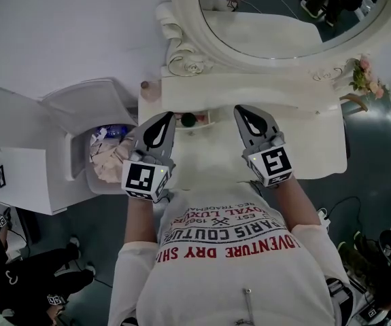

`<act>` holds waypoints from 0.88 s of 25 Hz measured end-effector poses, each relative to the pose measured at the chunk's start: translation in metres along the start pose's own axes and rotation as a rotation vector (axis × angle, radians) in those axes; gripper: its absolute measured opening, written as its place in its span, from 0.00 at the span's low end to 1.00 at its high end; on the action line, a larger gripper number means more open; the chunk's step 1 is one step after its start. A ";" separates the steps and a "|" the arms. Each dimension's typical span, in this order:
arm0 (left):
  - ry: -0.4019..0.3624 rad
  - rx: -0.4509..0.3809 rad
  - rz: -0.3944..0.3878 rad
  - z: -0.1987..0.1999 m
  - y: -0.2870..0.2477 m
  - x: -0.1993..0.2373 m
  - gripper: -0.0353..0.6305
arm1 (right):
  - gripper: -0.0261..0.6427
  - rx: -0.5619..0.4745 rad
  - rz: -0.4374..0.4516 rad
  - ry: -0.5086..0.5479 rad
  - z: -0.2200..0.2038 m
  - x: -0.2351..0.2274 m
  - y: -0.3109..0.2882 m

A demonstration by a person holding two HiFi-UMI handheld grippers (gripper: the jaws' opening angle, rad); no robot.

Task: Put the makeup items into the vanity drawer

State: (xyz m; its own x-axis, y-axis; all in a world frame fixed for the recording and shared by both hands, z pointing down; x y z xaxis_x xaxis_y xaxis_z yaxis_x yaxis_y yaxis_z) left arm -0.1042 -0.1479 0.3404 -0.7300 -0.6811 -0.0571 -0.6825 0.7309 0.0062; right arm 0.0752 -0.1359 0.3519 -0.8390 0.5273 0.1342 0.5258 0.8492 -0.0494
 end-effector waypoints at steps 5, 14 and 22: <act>-0.009 0.000 0.000 0.002 0.001 -0.005 0.07 | 0.05 0.000 -0.003 -0.049 -0.001 -0.003 -0.001; 0.012 0.029 0.025 -0.004 0.002 -0.004 0.07 | 0.05 -0.010 0.007 -0.064 0.001 -0.001 -0.006; 0.010 0.031 0.016 -0.005 0.000 -0.004 0.07 | 0.05 -0.014 0.021 -0.069 0.000 0.000 -0.010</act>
State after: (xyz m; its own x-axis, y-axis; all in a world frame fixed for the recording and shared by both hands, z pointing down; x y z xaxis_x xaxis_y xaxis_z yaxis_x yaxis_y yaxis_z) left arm -0.1017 -0.1451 0.3456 -0.7413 -0.6696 -0.0468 -0.6693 0.7426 -0.0244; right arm 0.0705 -0.1442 0.3526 -0.8353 0.5460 0.0642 0.5448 0.8378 -0.0375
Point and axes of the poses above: the fingertips, and each gripper's own axes: y backward along the fingers, x to its left, z out of its top, the point moved 3 cm from there along y, backward along the fingers, and after that the axes turned 7 degrees about -x, right-handed, at the moved point
